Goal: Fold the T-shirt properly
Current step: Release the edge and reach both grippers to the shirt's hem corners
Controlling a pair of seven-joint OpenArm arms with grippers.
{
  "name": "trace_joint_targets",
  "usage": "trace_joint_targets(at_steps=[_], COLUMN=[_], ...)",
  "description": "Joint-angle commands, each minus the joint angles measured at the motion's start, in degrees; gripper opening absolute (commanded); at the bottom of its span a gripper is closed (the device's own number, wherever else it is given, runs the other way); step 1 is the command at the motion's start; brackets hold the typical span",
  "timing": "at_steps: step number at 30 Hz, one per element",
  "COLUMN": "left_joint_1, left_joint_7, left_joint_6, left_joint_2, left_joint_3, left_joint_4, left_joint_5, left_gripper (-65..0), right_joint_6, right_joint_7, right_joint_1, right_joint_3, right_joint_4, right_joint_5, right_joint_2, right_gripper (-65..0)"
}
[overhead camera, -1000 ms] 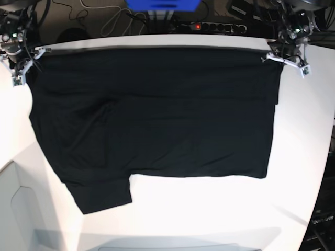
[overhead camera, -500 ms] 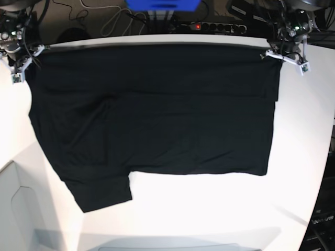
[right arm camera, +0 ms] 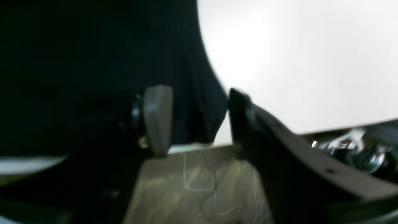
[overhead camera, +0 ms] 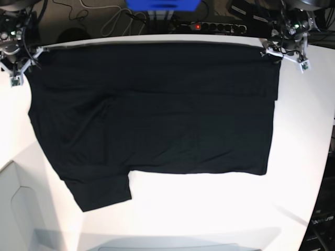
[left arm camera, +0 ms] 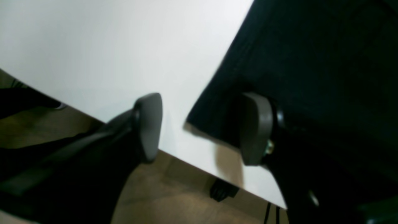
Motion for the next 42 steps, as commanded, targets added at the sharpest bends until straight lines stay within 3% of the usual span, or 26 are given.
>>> trace_joint_targets(at_steps=[1, 6, 10, 15, 19, 25, 33, 38, 42], left_joint_1=[0.71, -0.44, -6.77, -15.56, -22.24, -31.56, -40.79, -44.57, -47.12], left_joint_7=[-1.09, -1.26, -1.17, -1.09, -1.09, -1.70, -2.23, -11.81, -20.87], left_joint_6=[0.12, 0.12, 0.56, 0.47, 0.21, 0.12, 0.12, 0.12, 0.12], left_joint_2=[-0.64, 1.83, 2.62, 4.29, 4.55, 2.97, -3.10, -7.32, -10.04], left_joint_3=[-1.89, -8.22, -10.77, -12.79, -12.61, -10.50, -0.92, 8.84, 17.54], left_joint_4=[2.26, 7.18, 7.98, 7.80, 6.13, -1.34, -13.83, -22.79, -30.18], left_joint_5=[0.04, -0.05, 0.21, 0.56, 0.56, 0.56, 0.56, 0.56, 0.56], left_gripper=[-27.3, -26.9, -26.9, -26.8, -24.9, -19.5, -19.3, -19.3, -19.3], right_joint_6=[-0.26, -0.26, -0.26, -0.26, -0.26, -0.26, -0.88, -6.59, -7.56], right_joint_7=[0.79, 0.79, 0.35, 0.26, 0.26, 1.05, 19.25, 31.38, 37.53], right_joint_1=[-0.03, 3.49, 9.47, 19.93, 31.18, 48.50, 62.66, 66.26, 66.70], right_joint_3=[1.36, 5.32, 4.53, -2.51, -8.40, -12.26, -21.58, -26.07, -28.09], right_joint_4=[1.77, 3.44, 3.18, 2.39, -5.70, -28.82, -60.56, -73.48, -77.53], right_joint_5=[-0.06, -0.06, -0.06, -0.06, -0.06, -0.06, -0.14, -0.14, -0.14], right_joint_2=[0.87, 0.08, 0.26, 0.34, 0.87, 2.54, 5.27, 5.71, 5.71], right_gripper=[-31.5, -30.3, -29.9, -29.8, -29.8, -29.8, -29.8, -29.7, -29.7])
